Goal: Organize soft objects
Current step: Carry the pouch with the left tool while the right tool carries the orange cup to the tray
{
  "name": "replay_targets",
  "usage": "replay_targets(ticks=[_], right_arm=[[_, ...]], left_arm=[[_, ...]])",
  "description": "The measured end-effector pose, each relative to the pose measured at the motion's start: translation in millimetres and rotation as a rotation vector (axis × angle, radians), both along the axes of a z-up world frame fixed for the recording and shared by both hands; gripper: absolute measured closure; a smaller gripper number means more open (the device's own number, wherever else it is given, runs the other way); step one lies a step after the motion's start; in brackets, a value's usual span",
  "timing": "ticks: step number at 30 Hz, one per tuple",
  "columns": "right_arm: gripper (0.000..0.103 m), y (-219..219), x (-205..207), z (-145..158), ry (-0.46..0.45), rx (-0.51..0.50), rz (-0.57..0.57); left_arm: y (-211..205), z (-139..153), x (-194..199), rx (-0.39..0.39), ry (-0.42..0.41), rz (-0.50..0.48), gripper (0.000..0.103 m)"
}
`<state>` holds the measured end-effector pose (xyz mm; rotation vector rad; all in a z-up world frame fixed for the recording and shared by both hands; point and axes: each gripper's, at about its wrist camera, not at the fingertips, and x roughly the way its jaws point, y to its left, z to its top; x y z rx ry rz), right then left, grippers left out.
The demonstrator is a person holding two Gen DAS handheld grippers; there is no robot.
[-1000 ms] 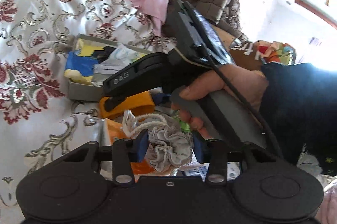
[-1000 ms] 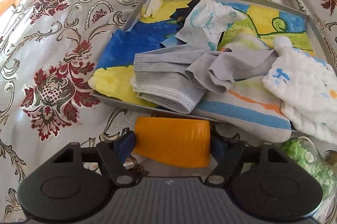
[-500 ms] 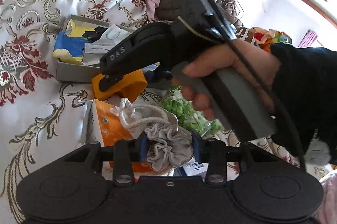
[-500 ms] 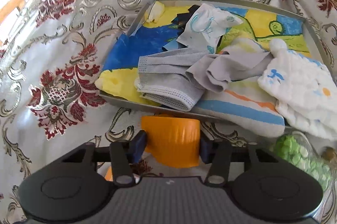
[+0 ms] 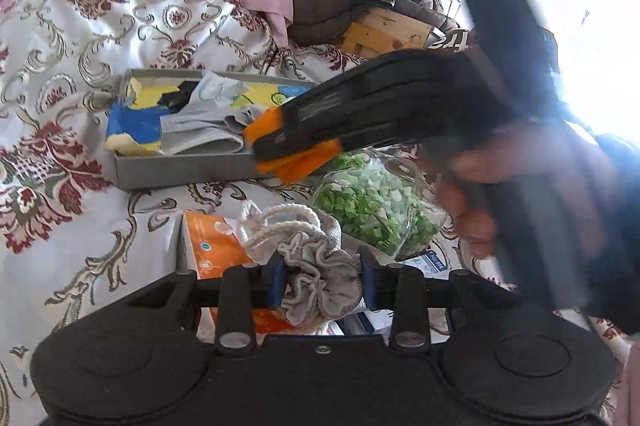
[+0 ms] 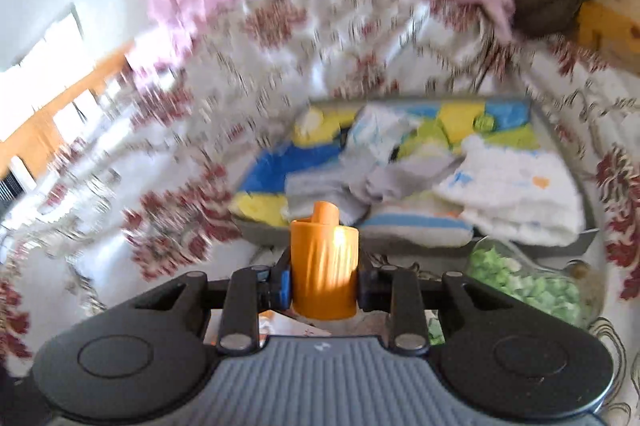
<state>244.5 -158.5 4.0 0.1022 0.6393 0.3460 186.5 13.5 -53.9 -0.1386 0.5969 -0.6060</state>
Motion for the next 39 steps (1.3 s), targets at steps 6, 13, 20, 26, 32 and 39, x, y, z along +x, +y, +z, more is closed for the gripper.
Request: replay_targets(ticks=[6,13,20,26,32,39], right_arm=[[0.071,-34,-19,8,-0.065,0.067,-0.030],[0.071,-56,-2,2,-0.133,0.128,-0.056],[0.069,-61,33,-2,-0.130,0.209,-0.049],[0.067,-63,74,-13,-0.070,0.246,-0.095],[0.067,-56,111,-29,-0.009,0.261,-0.125],[0.065,-55,132,-42,0.066,0.262,-0.153]], left_arm=[[-7,-1,-6,0.052,-0.011,0.000,0.066],[-12,8,-20,0.111,-0.076,0.087,0.068],[19,56,-17,0.028,-0.186,0.309,0.069],[23,83,41,-0.004,-0.221,0.405,0.069],[9,83,114,-0.020,-0.174,0.434,0.069],[-1,64,162,-0.014,-0.112,0.464,0.068]])
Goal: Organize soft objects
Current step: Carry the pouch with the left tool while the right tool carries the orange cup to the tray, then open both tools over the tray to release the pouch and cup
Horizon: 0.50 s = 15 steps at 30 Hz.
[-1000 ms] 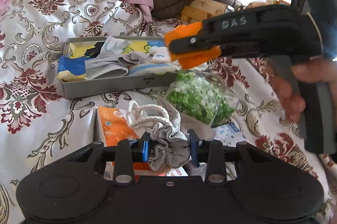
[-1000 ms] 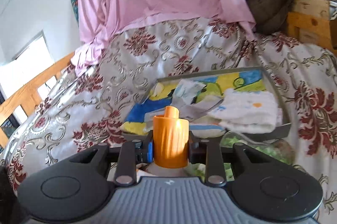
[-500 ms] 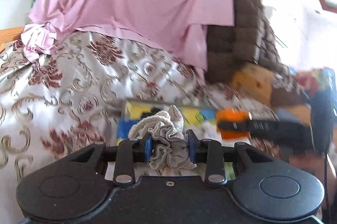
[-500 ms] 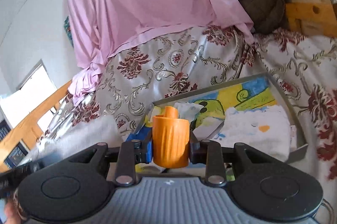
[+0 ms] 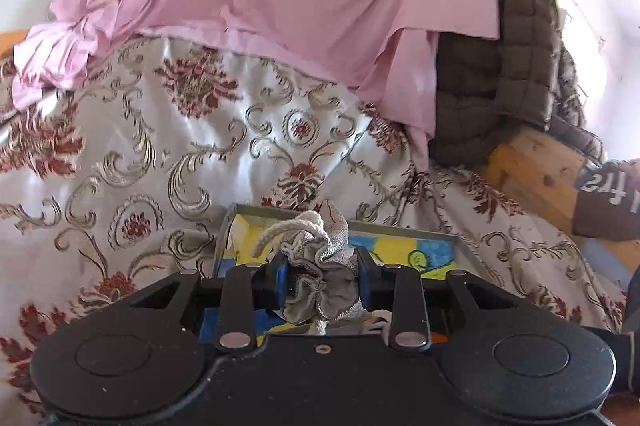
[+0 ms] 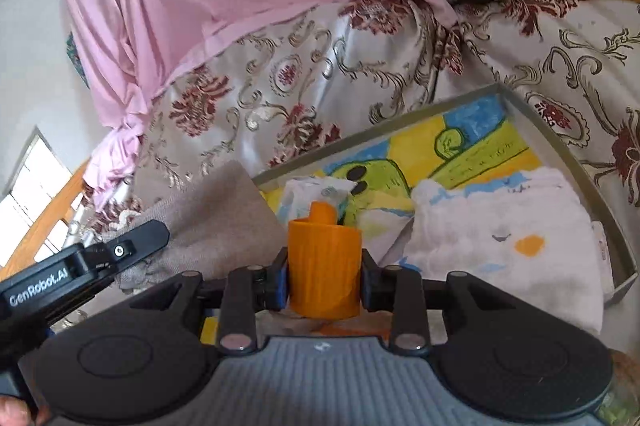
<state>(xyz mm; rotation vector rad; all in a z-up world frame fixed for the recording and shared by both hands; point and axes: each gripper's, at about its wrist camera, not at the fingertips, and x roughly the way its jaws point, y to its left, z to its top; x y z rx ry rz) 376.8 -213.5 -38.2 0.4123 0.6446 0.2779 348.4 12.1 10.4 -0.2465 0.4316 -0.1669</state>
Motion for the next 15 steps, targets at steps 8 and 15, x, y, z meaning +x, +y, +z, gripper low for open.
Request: replay_targets(ticks=[8,15], right_arm=[[0.060,-2,4,-7,0.030,-0.007,-0.010],[0.058,-5,6,-8,0.042,0.003,-0.024]], left_arm=[[5,-23,22,-0.025,0.103,0.038,0.067],[5,-31,25,-0.010,0.153,0.060,0.066]])
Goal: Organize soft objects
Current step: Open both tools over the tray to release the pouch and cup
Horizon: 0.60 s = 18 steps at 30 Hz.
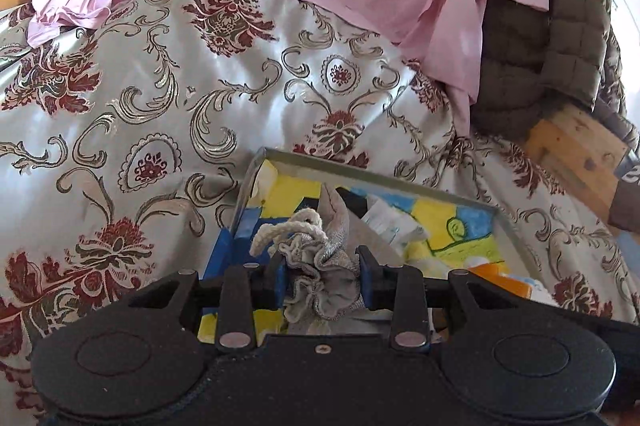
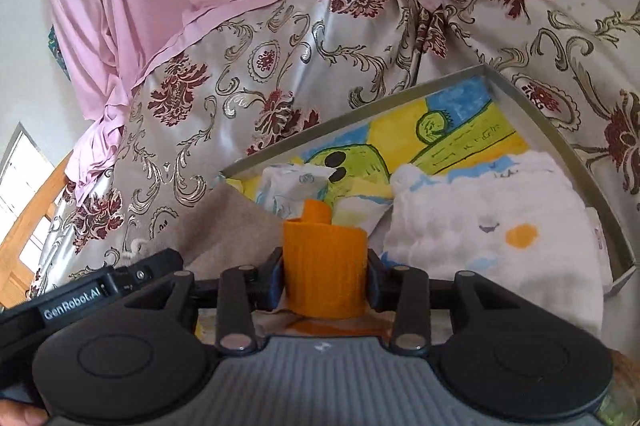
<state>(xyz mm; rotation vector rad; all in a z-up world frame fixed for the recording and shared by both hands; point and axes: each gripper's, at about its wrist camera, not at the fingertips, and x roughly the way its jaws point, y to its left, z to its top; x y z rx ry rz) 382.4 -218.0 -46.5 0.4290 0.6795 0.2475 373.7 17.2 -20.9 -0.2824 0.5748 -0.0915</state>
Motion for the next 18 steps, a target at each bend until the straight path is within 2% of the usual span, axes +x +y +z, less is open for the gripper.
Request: replay_targets(ticks=[6,12,15,18], right_arm=[[0.051,-1.6,0.9,-1.6,0.003,0.012,-0.007],[0.041,0.6,-1.4,0.8,-0.007,-0.007,-0.009],[0.037,-0.3,-4.1,3.0,-0.015,-0.001,-0.027],[0.031,-0.2,-6.7,7.3,-0.026,0.000,-0.032]], left_arm=[[-6.0,-6.3,3.5,0.056,0.047,0.004,0.064],[-6.3,-9.9,2.9,0.070,0.083,0.015,0.061],[-6.1,-8.9,0.6,0.076,0.086,0.027,0.054],[-5.4,-6.0,-3.9,0.079,0.085,0.048,0.038]])
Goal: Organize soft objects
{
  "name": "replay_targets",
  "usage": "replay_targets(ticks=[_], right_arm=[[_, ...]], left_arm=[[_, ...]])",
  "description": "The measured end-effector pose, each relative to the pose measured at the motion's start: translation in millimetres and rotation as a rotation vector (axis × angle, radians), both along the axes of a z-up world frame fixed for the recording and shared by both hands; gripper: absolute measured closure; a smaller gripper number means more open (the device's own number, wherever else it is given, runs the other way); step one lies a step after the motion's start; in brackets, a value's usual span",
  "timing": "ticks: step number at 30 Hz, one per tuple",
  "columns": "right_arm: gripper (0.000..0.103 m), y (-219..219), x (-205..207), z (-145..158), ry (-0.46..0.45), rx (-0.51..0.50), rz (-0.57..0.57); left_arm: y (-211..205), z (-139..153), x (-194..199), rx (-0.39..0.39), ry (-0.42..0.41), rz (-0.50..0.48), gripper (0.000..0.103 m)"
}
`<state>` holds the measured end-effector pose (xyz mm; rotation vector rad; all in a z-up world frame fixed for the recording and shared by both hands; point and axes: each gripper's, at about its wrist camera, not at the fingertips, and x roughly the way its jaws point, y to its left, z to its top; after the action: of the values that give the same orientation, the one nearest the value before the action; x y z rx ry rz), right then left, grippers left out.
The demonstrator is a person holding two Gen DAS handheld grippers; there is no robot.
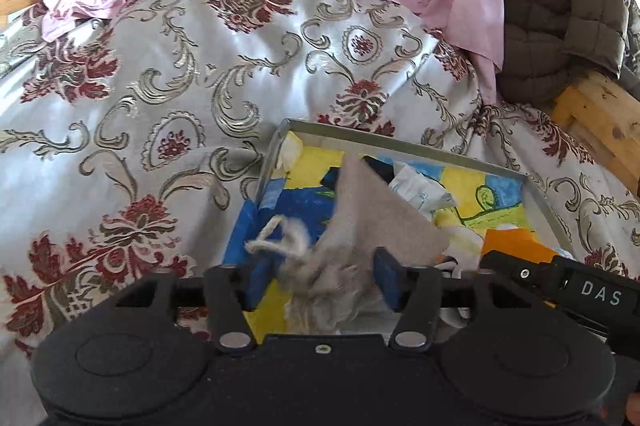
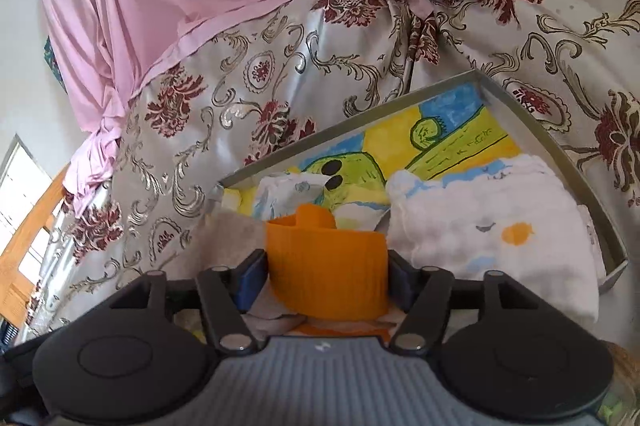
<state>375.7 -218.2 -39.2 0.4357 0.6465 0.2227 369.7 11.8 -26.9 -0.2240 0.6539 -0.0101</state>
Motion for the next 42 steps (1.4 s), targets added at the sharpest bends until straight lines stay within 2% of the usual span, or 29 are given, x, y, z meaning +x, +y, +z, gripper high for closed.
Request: replay_targets(ticks=[1,8,17,23,29,31,35,42], right_arm=[[0.029,0,-1,2,-0.008,-0.013,-0.003],[0.020,4,-18,22,-0.064,-0.060,-0.017],[0.007,-1,-52,58,-0.184,-0.149,-0.046],[0.006,-20,-69,66,-0.178,-0.106,-0.070],[0.000,-33,-106,93,-0.257,-0.088,-0.089],[0.000,-35,-121,102,-0.284,-0.100,-0.090],[0.000,-36,-149,115,-0.326,-0.144,-0.091],[0.000,-36,-199,121,-0.361,-0.177,-0.096]], left_arm=[[1,1,-3,0.000,-0.006,0.003,0.034],[4,17,-20,0.000,-0.045,0.022,0.025],[7,51,-53,0.024,-0.133,0.039,0.014],[6,72,-76,0.046,-0.163,0.046,0.014],[2,90,-106,0.057,-0.203,0.043,0.011],[-1,95,-118,0.059,-0.225,0.045,0.007],[-8,105,-144,0.059,-0.260,0.039,0.006],[-16,118,-189,0.045,-0.308,0.037,0.002]])
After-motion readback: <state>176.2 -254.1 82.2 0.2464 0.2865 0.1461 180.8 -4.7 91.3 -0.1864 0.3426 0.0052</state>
